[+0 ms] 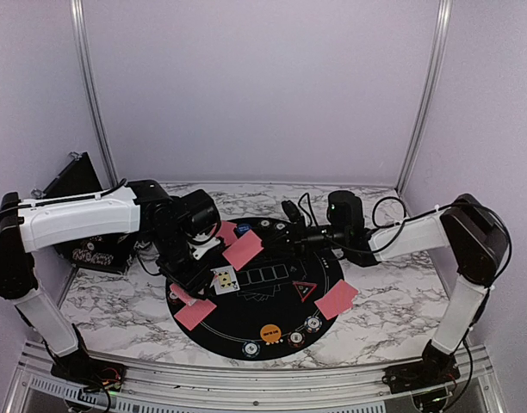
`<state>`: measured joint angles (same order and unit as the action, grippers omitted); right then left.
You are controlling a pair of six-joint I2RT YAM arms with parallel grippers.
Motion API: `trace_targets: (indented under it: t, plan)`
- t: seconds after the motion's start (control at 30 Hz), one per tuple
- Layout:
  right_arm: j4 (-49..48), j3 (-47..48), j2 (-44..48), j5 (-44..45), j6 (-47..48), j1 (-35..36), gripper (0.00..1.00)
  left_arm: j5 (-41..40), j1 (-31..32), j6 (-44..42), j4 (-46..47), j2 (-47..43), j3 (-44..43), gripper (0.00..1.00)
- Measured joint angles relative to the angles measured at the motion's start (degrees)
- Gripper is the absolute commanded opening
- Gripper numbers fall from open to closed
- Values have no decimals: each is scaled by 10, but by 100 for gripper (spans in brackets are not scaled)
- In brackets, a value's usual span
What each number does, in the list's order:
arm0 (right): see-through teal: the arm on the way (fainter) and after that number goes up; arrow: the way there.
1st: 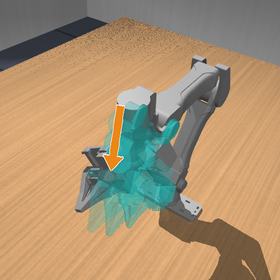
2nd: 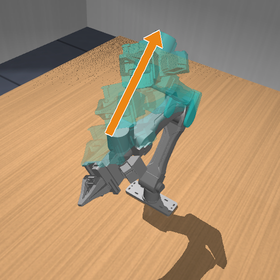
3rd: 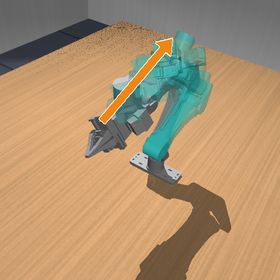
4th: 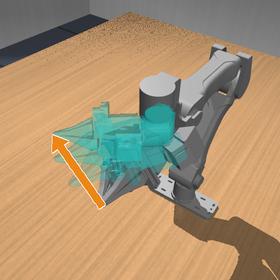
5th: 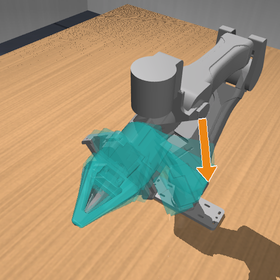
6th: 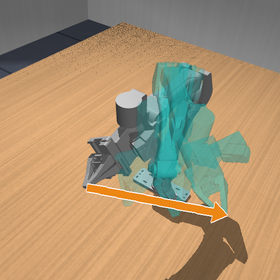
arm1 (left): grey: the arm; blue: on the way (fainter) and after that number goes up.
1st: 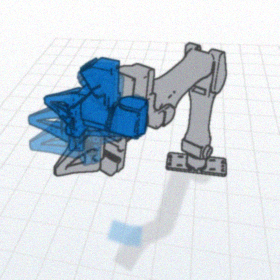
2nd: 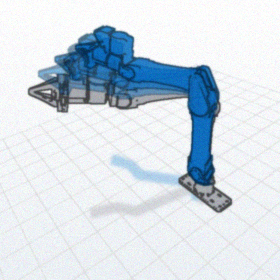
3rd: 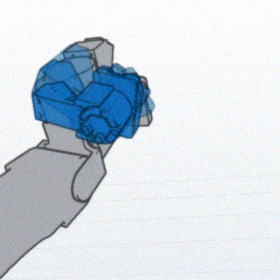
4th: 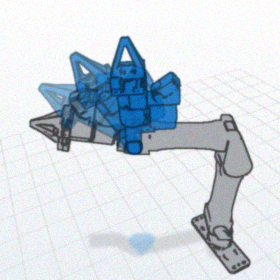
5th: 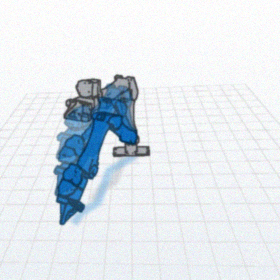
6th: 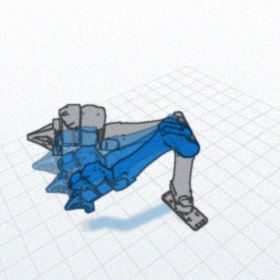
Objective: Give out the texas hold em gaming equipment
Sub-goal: Flop the poker card in the community card area.
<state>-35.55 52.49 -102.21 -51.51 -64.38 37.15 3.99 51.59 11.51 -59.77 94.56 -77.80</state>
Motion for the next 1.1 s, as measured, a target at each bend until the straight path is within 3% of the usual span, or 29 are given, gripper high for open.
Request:
trace_targets:
  t: [0.2,0.43,0.77,1.1]
  plan:
    - [121,9,23,42,148,-43,0,0,0,0,0,0,3,58]
    - [258,52,43,192,391,-40,0,0,-1,0,0,-4,11,58]
    - [295,92,32,448,669,76,0,0,-5,0,0,-9,12,58]
    - [258,95,-26,602,831,158,0,0,-8,3,1,-12,19,58]
